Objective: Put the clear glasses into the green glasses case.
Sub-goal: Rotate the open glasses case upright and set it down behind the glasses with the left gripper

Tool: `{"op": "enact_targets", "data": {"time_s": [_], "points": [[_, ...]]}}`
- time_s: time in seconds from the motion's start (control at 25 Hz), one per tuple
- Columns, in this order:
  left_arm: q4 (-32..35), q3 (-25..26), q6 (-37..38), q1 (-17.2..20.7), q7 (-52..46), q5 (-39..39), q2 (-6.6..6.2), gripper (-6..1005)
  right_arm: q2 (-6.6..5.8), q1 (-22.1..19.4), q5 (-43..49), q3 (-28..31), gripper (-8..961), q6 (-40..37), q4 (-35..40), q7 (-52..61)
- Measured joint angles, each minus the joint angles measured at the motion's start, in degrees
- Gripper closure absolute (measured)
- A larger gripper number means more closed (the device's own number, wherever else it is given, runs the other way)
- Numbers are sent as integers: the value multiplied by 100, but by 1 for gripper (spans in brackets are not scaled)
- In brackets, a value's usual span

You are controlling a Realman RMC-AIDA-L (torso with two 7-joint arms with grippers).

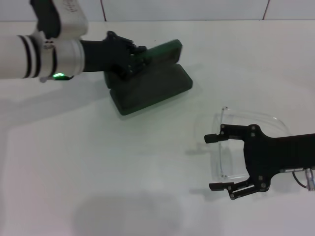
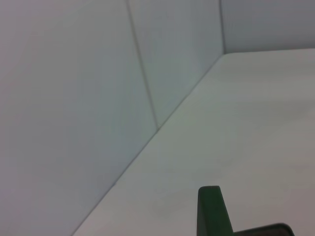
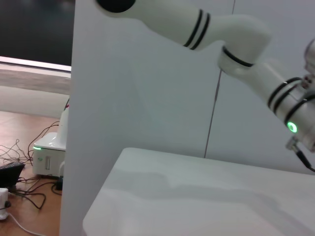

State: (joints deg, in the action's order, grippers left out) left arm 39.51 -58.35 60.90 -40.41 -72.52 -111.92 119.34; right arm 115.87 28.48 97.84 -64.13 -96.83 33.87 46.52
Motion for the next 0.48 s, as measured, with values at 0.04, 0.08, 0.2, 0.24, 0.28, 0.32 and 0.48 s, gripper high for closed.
{"op": "enact_targets", "data": {"time_s": [0.04,0.08,0.2,0.24,0.28,0.32,0.48], "points": [[-97,-3,-8,-94,113,-1,2,768,2,7,-14,-20,79,7,-18,-12],[-97,-3,-8,-94,113,-1,2,766,4,12,-30,-34,79,13,-29,-16],[-317,-116,122,-277,457,79,39,760,7,15,-46,-52,79,35,-45,-22],[-340,-197,162,-293,502,137,41,758,6,8,-46,-52,79,38,-47,-23],[-362,-301,199,-307,544,189,44,756,7,5,-46,-53,79,39,-52,-23],[-379,-475,238,-310,624,291,44,753,6,2,-46,-54,79,39,-57,-24],[-403,-922,266,-265,1043,595,44,745,6,-6,-46,-56,79,38,-89,-30]]}}
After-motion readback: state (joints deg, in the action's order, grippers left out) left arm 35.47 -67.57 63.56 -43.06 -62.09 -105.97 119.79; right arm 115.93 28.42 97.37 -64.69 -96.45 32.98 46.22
